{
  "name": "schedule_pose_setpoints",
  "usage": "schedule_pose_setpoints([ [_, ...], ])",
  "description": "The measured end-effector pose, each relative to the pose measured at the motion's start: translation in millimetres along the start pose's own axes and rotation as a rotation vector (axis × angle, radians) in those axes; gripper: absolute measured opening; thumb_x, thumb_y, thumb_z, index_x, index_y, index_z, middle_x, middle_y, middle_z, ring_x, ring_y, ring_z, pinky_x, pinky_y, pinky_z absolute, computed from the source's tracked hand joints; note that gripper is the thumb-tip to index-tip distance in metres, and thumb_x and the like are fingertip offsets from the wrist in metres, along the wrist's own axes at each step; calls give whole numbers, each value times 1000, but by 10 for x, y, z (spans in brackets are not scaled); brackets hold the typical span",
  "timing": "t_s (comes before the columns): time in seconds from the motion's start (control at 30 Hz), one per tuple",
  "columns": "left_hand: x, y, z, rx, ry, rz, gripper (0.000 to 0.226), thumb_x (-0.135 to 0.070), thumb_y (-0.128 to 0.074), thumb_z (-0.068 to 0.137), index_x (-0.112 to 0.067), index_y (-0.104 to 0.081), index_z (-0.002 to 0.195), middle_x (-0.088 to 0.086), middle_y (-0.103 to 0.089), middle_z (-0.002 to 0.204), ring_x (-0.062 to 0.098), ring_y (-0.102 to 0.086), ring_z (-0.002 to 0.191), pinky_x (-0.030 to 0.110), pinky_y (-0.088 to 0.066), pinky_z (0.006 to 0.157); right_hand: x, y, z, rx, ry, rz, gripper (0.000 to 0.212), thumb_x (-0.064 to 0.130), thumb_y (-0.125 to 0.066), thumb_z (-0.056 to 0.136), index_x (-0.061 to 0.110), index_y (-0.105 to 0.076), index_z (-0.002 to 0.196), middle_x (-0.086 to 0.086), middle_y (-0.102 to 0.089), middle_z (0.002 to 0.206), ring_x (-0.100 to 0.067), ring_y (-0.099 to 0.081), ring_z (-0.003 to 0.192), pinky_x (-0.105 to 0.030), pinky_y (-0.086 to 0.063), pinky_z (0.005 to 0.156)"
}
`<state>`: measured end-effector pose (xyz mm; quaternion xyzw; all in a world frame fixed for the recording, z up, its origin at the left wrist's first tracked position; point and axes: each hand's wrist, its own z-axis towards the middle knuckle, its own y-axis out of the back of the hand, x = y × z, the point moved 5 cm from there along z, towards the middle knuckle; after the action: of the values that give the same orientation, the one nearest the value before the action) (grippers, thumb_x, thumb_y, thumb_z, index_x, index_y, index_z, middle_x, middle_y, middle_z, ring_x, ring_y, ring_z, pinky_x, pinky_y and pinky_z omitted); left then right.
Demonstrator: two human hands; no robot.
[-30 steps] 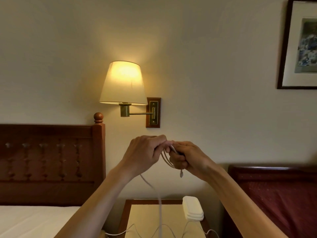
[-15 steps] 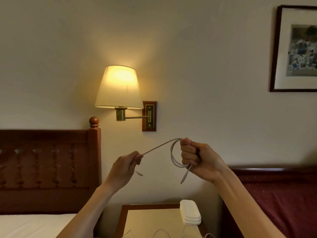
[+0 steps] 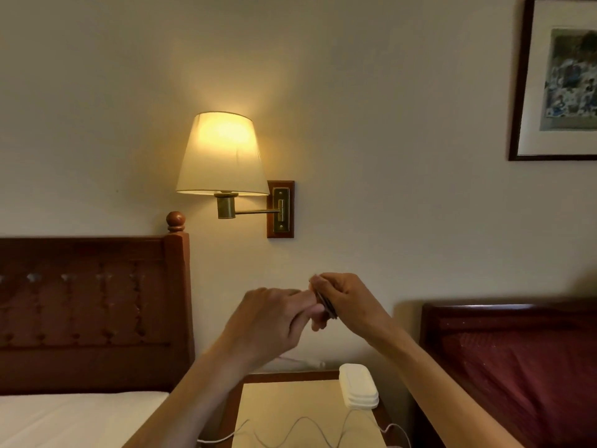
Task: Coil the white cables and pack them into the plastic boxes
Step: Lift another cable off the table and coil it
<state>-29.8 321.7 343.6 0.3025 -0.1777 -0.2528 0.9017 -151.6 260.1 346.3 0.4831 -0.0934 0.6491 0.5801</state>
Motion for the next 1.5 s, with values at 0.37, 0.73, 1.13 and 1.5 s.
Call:
schedule_pose_setpoints([
  [0.37,517,135,81,-166,102,-119,42,-57,-36,99,-24,-56,83,-22,-45,67,0,-48,57,13,-33,56,15,42,-73,245,-268,604,42,26,-27,106,14,-54,76,2,-28,58,-11,-21,50,-22,-23,48],
  [0.73,1026,-272,-571,83,493,-168,22,-17,-48,101,-31,-61,89,-12,-57,86,5,-56,79,19,-46,71,-55,211,-107,163,-380,1042,38,21,-31,102,15,-49,70,7,-23,52,-8,-17,44,-23,-19,44],
  [1.13,456,-322,-283,-265,1114,-1330,21,-15,-60,93,0,-74,97,8,-69,77,13,-57,60,23,-47,53,-61,-149,-56,226,-392,1200,28,17,-35,96,15,-49,71,6,-20,56,-9,-14,49,-23,-20,46],
  [1.5,58,-254,-112,72,978,-1477,57,-64,-43,93,-11,-62,84,13,-57,91,22,-55,85,39,-41,79,-34,-17,97,121,-360,1034,44,19,-26,104,15,-49,67,6,-24,51,-9,-21,41,-22,-23,42],
])
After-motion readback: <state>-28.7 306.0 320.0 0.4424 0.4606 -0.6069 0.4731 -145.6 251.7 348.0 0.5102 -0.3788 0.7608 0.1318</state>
